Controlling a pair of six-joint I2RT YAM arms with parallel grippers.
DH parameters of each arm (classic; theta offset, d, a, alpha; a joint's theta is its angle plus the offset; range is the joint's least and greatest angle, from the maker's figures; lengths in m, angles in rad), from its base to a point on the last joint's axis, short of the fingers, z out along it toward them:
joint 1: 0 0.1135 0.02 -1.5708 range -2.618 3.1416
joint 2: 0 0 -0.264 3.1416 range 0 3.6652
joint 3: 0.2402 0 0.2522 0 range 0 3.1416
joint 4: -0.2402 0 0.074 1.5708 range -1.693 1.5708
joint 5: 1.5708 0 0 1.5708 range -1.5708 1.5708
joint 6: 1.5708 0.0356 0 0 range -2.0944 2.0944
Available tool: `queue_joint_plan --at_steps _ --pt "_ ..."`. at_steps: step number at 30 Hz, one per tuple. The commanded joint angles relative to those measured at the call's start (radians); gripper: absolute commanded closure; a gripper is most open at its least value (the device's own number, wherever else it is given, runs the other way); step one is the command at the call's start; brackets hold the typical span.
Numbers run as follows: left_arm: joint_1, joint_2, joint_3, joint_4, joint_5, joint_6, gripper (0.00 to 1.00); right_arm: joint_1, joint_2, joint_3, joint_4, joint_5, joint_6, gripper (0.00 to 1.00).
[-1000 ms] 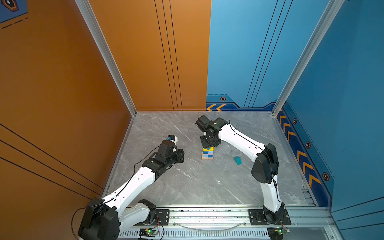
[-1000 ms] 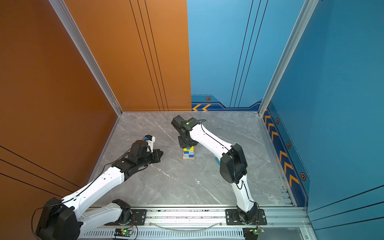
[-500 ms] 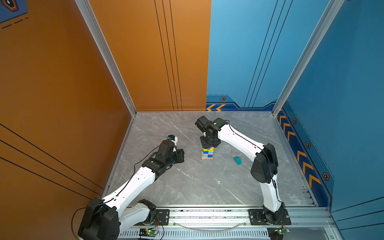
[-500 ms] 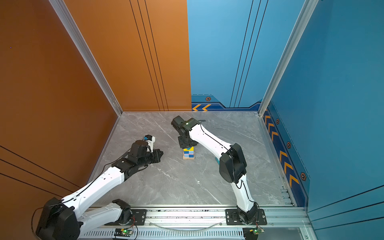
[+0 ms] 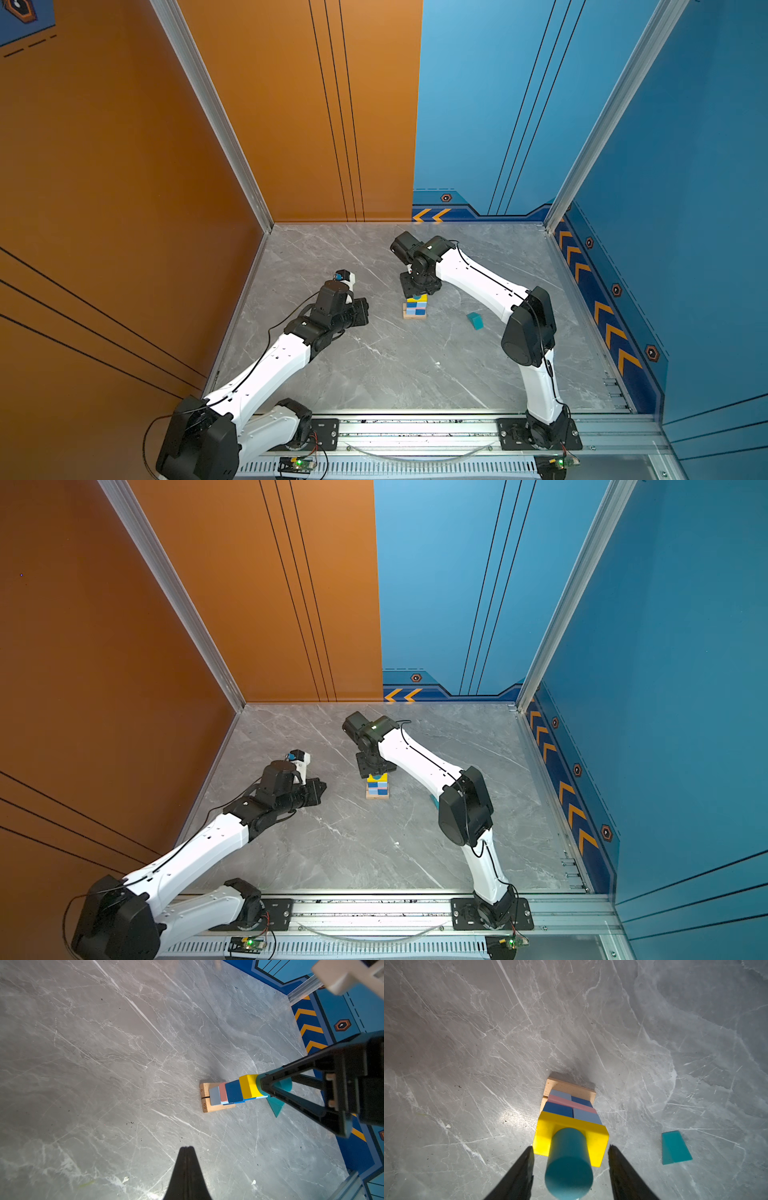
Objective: Build the wood block tower
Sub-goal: 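Lower the teal cylinder onto the yellow block and open the right gripper, then raise the right gripper off the stack and move it over the teal prism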
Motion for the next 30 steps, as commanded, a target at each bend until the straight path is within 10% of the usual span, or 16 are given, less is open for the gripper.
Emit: queue_joint_plan --at_steps 1,20,30 --pt "0.010 -0.003 -0.009 -0.013 0.015 0.015 1.00 -0.003 -0.010 0.010 0.000 0.001 0.006 0.38" --pt "-0.014 -0.082 0.028 -0.118 -0.007 0.003 1.00 -0.012 -0.407 -0.234 0.116 0.110 0.041 0.18" --pt "-0.060 -0.121 0.055 -0.196 -0.062 -0.008 0.92 -0.210 -0.813 -0.751 0.333 0.051 0.118 0.36"
